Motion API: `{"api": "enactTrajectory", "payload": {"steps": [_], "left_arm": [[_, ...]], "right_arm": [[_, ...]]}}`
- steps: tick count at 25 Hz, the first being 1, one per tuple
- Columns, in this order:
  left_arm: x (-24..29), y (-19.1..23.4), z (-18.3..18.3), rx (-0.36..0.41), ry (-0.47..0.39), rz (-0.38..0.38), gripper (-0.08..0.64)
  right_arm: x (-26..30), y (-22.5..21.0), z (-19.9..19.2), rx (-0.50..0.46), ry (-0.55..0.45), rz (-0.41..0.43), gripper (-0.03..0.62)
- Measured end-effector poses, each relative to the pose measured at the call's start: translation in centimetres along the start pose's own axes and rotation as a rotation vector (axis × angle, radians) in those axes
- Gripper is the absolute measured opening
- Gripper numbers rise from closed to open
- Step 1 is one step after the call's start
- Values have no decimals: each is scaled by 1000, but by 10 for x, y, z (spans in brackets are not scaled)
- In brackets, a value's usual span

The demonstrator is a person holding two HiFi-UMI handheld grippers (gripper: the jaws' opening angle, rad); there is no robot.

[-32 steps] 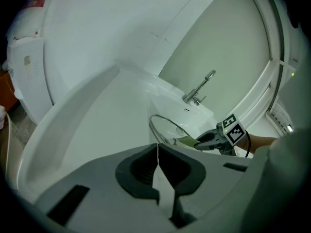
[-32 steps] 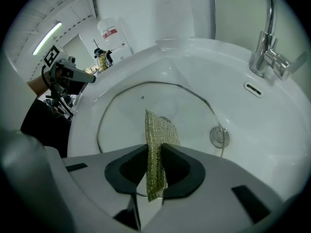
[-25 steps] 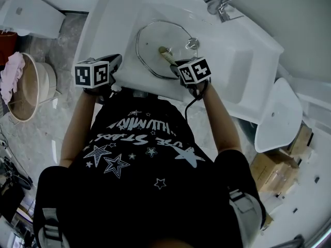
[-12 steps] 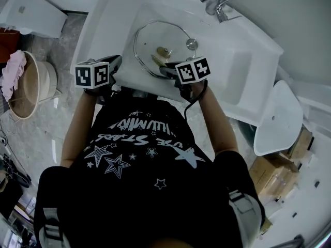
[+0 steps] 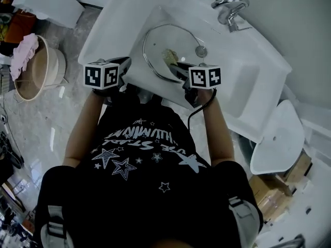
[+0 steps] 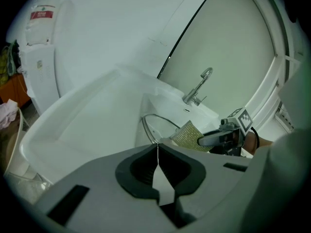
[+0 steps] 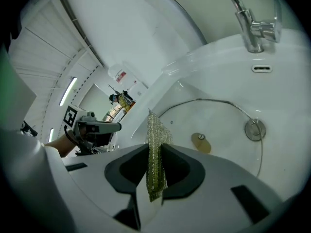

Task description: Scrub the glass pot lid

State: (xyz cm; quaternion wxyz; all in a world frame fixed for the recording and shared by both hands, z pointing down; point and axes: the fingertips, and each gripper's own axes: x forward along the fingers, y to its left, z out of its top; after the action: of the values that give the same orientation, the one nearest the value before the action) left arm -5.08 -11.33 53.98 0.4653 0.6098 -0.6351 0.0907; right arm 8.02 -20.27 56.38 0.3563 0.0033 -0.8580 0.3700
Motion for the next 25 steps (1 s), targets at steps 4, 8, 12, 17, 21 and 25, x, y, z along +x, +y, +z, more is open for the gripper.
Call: {"api": "enactTrajectory", "payload": {"steps": [4, 8, 12, 17, 21, 25], "left_arm": [[-10, -3, -9, -5, -5, 2, 14], [-15, -1, -14, 25, 8, 12, 14], [-14, 0, -6, 47, 8, -23, 14], [-17, 6, 9, 99, 30, -93, 14], [-21, 20, 19, 152, 69, -154, 14], [-23, 38, 27, 184, 90, -199, 14]], "right_arm": [[-3, 7, 7, 28, -57, 36, 77], [-7, 12, 10, 33, -95, 37, 75], [-14, 12, 12, 57, -137, -8, 74], [-17, 15, 18, 100, -212, -92, 74], [-18, 20, 24, 147, -296, -178, 74], [-15, 27, 31, 151, -358, -266, 72]]}}
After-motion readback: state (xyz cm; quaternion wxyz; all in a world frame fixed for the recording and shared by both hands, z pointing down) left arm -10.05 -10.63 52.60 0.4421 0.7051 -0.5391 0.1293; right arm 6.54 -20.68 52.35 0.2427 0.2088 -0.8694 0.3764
